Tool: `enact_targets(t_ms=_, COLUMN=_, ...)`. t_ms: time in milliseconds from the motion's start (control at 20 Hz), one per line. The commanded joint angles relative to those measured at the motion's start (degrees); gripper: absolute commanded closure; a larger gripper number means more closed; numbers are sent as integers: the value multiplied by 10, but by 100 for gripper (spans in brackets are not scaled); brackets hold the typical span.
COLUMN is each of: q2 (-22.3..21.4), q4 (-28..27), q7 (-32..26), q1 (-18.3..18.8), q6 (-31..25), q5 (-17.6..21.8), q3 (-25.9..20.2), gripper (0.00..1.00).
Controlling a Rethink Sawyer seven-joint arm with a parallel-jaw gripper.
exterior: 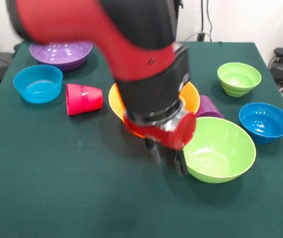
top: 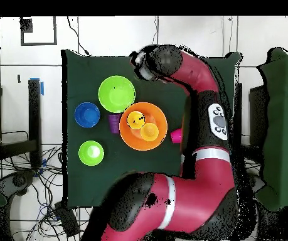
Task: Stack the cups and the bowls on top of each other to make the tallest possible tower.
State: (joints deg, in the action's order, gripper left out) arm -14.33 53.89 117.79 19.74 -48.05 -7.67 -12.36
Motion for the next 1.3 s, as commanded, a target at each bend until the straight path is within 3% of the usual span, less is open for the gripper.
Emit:
enact_targets(t_ms=50, q2=101, q4=-41, q7=-409, q1=28, q6=-83, q5=64, q3=-184, gripper=0)
enact_targets(t_ms=300, q2=117, q4=-66, q7=-461, q1=28, q6=-111, q5=47, q3=-204, gripper=0)
enact_targets(t_ms=1000, q2=50, q4=-8, q7=-411, q1=45, q6=-124, q5=37, q3=-187, gripper=0)
enact_targets(t_ms=1300, q2=49, q4=-13, q7=-402, q1=47, q6=-128, q5=39, q3=-188, gripper=0)
